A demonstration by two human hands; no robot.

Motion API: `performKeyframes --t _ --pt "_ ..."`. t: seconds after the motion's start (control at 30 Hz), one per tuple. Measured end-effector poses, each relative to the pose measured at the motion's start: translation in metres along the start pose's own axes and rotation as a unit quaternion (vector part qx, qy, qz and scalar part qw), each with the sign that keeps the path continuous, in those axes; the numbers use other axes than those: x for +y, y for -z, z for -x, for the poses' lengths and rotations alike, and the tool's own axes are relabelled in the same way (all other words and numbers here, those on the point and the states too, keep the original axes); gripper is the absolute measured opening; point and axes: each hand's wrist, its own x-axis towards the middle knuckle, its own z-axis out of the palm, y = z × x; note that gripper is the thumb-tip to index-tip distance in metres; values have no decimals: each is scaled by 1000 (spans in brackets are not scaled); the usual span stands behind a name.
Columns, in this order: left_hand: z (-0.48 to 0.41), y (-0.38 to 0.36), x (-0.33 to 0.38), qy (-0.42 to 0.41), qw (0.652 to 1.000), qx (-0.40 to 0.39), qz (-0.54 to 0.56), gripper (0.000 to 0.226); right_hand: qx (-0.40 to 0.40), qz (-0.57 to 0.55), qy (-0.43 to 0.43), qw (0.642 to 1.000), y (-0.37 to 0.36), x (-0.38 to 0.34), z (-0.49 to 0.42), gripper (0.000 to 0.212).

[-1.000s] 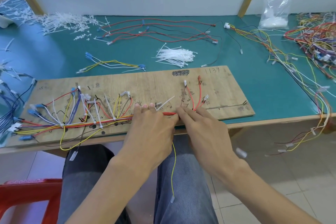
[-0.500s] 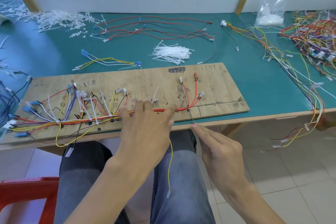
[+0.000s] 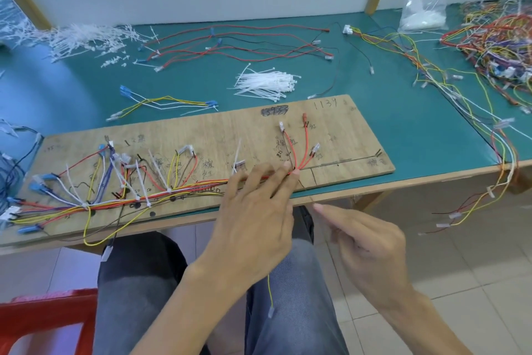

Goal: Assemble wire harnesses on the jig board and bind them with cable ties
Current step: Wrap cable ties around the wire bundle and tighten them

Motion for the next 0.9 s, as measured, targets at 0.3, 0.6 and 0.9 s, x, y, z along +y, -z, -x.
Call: performKeyframes --t 0.3,0.6,0.9 --pt "-4 -1 -7 -19 1000 10 10 57 21 -17 -127 992 43 39 -37 16" --pt "-7 2 -7 -22 1000 -2 8 54 -37 -66 -289 954 67 92 -100 18" --pt "-6 1 -7 -17 1000 -11 20 60 -9 -82 -308 948 57 100 -91 25"
